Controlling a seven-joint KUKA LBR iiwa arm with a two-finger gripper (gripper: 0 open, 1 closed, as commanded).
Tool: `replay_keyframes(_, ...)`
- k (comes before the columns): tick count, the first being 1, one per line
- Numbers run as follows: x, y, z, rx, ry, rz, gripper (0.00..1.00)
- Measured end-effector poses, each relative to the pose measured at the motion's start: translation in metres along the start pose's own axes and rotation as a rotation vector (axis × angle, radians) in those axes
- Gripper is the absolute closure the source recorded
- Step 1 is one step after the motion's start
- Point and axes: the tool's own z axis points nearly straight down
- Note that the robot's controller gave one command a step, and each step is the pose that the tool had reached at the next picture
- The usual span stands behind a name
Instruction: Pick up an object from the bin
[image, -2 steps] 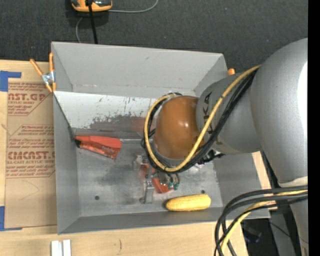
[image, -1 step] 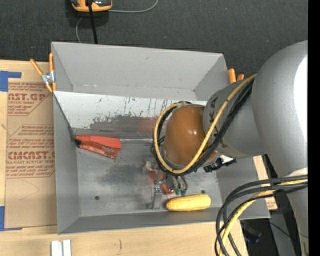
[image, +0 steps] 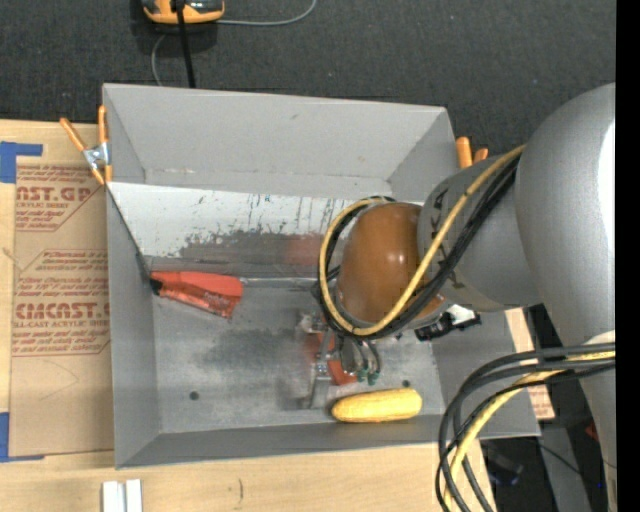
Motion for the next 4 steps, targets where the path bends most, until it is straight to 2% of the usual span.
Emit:
replay_keyframes(1,-0.008,-0.033,0.002,0.003,0.004,-0.022,0.0)
replay_keyframes(2,-0.008,-0.059,0.001,0.003,0.004,-0.188,0.0)
replay_keyframes(3,-0.008,-0.094,-0.031,0.0,0.008,-0.367,0.0)
replay_keyframes(4,-0.04,-0.151,-0.03,0.003,-0.001,-0.384,0.0)
